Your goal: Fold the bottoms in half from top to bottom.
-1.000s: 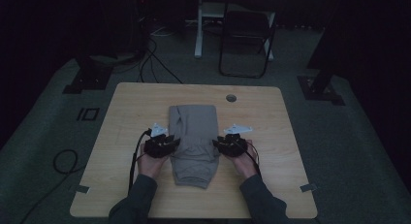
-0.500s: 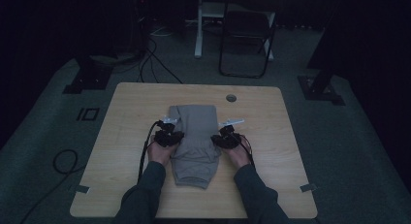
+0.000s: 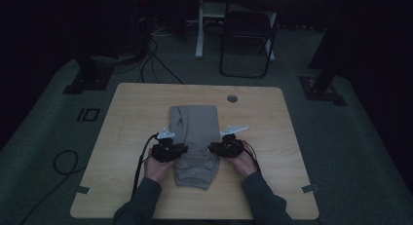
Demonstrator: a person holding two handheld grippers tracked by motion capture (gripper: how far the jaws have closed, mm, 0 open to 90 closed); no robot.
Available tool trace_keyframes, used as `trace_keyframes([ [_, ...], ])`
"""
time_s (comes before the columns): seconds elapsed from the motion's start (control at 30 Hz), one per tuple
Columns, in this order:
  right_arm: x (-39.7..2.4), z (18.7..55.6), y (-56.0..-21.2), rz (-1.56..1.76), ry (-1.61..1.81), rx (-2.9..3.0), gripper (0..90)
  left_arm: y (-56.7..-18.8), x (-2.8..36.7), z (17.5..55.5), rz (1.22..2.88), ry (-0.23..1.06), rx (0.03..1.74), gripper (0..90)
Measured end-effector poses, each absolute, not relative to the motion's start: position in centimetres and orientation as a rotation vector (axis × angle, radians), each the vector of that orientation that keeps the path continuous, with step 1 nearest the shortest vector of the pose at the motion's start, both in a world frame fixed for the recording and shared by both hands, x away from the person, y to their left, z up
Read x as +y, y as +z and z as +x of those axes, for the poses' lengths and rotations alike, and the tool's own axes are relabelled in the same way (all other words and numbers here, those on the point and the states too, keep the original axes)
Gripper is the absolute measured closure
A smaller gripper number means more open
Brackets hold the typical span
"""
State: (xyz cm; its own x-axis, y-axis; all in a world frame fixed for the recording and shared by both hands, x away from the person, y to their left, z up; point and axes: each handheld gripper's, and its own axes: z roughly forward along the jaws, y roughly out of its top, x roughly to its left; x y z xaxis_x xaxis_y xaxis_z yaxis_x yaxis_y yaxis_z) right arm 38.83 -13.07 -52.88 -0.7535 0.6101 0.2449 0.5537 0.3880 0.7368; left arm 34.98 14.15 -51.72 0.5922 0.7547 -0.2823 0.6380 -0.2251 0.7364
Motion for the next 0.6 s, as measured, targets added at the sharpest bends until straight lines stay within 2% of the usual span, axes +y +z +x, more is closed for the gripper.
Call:
trace_keyframes([
  [0.2, -13.1, 38.2, -52.7, 0.996, 1.350, 2.608, 72.6, -51.7, 14.1, 33.4, 1.980, 0.127, 1.055, 71.1],
  [0.43, -11.9, 38.6, -52.9, 1.014, 1.338, 2.612, 72.4, -50.7, 14.4, 33.9, 1.929, 0.212, 1.061, 69.6],
  [0.6, -10.4, 36.7, -53.2, 0.855, 1.347, 2.765, 70.9, -51.3, 14.2, 34.3, 1.956, 0.238, 1.082, 69.1],
])
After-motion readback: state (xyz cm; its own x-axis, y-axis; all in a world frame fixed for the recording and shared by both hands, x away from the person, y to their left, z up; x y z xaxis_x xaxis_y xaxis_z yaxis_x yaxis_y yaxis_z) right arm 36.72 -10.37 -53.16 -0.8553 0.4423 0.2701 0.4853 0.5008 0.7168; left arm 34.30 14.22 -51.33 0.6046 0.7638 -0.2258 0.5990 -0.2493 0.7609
